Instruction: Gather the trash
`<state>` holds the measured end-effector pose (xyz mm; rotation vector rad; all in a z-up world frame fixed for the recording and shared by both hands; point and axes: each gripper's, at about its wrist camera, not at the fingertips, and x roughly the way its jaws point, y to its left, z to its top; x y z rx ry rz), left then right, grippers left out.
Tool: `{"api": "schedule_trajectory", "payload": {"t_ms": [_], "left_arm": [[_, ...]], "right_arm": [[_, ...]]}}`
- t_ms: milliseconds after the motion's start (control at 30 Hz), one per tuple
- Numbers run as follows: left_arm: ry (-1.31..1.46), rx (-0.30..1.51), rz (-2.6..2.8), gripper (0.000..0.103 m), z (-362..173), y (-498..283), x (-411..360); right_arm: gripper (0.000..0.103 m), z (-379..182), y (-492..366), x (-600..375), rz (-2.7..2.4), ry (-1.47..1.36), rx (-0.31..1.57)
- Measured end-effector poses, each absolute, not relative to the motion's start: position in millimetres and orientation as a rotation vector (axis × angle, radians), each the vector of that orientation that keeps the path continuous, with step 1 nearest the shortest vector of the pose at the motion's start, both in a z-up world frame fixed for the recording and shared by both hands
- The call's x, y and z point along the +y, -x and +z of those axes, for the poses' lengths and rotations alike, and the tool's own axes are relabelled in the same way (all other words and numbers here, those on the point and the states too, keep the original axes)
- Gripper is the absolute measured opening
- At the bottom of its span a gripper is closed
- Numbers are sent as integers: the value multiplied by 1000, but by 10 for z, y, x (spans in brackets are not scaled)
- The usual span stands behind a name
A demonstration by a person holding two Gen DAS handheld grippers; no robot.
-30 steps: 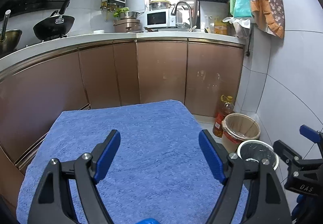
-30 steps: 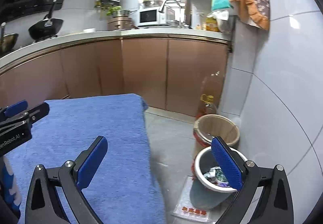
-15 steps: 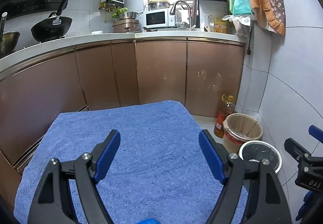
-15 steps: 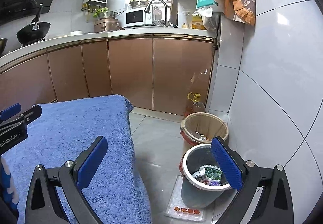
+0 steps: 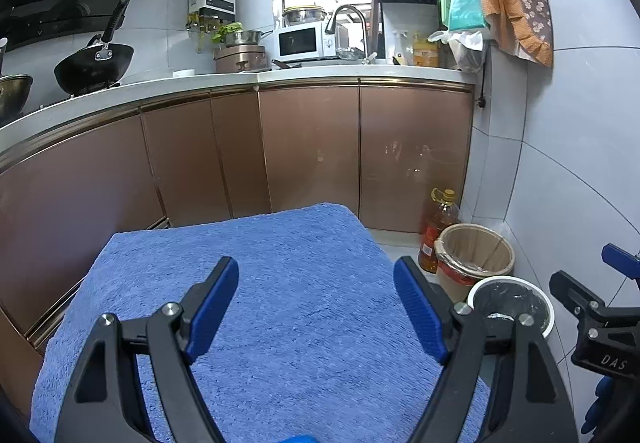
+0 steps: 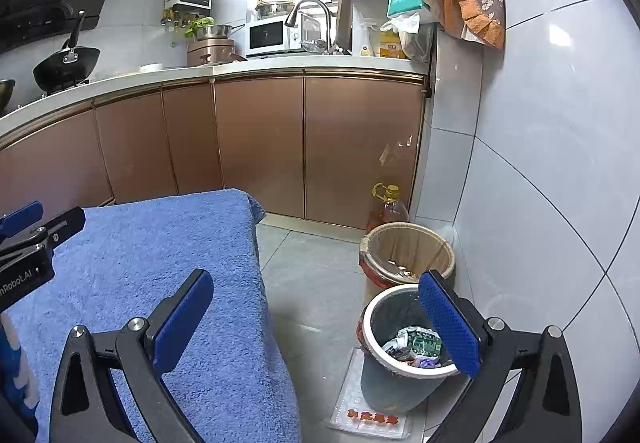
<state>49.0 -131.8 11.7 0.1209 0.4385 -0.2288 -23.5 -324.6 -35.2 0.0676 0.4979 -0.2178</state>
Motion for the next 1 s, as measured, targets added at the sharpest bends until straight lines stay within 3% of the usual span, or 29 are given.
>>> {"api": "schedule_trajectory", "payload": {"t_ms": [1000], "left_arm": [[-126,447,-237,79,77,-480,-1323]], "right_arm": [[103,-417,173,-3231,-215,-66,522]]}}
